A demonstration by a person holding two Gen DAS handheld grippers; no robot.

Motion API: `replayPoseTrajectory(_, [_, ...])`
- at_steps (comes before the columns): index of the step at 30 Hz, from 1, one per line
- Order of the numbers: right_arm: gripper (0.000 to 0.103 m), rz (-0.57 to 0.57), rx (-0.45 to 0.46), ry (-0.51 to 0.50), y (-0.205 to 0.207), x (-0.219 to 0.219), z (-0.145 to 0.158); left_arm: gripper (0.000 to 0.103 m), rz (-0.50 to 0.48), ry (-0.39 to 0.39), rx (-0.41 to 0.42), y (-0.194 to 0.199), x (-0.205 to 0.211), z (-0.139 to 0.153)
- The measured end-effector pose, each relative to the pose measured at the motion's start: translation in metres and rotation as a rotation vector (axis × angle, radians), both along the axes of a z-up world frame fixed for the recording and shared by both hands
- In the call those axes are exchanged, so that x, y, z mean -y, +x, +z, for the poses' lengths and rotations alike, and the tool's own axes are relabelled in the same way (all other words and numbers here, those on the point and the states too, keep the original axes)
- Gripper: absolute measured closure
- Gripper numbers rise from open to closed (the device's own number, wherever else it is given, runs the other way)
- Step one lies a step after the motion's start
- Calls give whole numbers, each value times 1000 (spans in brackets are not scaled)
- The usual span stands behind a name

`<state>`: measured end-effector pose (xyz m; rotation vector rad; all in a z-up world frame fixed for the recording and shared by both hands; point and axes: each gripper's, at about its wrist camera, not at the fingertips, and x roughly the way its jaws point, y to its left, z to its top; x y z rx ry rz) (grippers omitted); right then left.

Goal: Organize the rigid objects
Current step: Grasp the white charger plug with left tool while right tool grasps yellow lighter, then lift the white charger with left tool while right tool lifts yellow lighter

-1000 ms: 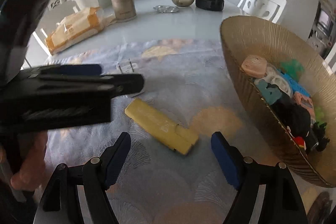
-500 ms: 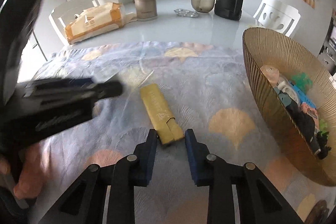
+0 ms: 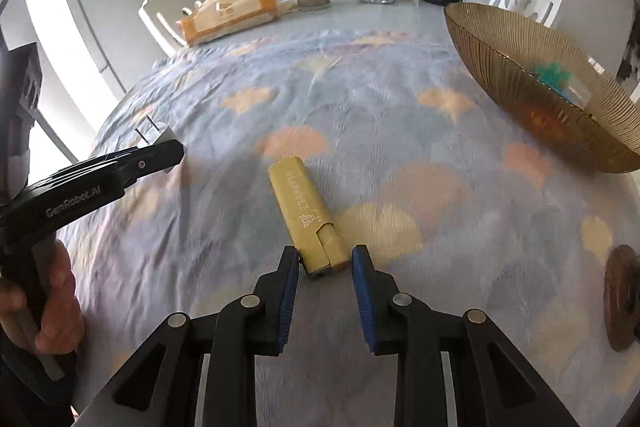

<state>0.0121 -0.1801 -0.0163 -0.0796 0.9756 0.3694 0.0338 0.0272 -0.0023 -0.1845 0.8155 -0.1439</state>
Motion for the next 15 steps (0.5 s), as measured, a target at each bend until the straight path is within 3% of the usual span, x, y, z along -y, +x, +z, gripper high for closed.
replayPoseTrajectory(2, [74,4,2,-26,-1,-4,0,76,7,-5,31,-3,-2,3])
replayPoseTrajectory(4, [58,15,-1,-36,-3,-8,-1,76,2,-12,14,-1,-2,0])
replayPoseTrajectory(5, [41,13,3,-58,-2,-12,-2,76,3,-9,5,0,-2,-1])
replayPoseTrajectory(6, [38,8,6,-77,-1,-13,-3,76,2,-6,4,-1,-1,-1])
replayPoseTrajectory(13, [38,29,27,-132,26,-28,-3,76,-14,18,20,-4,5,0])
replayPoseTrajectory(15, [44,35,42,-113,28,-28,-3,76,-16,22,19,-4,5,0])
